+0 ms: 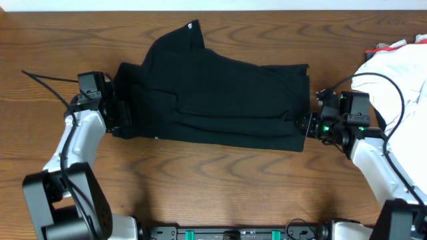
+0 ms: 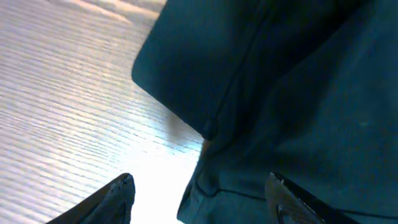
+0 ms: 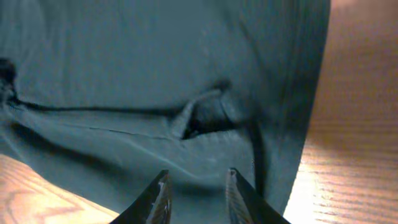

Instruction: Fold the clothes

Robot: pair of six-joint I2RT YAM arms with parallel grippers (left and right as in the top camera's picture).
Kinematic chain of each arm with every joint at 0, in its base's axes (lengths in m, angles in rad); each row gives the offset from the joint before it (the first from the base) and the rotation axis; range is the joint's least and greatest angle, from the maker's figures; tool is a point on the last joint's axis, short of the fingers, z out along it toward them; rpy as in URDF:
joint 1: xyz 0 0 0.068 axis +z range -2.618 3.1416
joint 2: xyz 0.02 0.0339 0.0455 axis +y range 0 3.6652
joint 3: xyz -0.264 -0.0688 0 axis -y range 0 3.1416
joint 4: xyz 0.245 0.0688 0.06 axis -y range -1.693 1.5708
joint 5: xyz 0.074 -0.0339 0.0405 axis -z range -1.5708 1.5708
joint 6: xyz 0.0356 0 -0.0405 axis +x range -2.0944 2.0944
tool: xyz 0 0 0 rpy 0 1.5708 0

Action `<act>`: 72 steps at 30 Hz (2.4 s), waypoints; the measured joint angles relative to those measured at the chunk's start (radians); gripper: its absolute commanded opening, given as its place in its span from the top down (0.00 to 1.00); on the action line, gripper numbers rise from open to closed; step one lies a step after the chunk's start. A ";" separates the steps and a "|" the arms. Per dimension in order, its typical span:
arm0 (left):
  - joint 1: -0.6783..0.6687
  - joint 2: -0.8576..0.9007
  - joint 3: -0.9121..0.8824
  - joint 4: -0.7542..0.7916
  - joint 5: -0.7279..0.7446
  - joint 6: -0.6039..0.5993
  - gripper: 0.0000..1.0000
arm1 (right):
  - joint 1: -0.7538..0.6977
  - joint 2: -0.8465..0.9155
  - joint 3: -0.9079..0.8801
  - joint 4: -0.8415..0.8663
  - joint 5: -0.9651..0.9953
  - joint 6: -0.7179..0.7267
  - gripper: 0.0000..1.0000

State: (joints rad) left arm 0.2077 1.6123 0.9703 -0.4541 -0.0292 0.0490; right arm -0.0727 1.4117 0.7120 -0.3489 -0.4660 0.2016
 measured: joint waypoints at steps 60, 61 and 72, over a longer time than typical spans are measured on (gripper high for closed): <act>0.000 -0.038 0.000 -0.070 0.102 0.000 0.31 | 0.198 0.237 0.007 0.242 0.079 0.040 0.67; 0.000 -0.038 0.000 -0.070 0.102 0.000 0.31 | 0.204 0.237 0.007 0.243 0.082 0.038 0.71; 0.000 -0.038 0.000 -0.070 0.102 0.000 0.31 | 0.207 0.237 0.007 0.299 0.159 0.087 0.97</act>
State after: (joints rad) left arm 0.2077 1.5745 0.9703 -0.5240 0.0727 0.0486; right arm 0.1345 1.6482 0.7189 -0.0502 -0.3073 0.2886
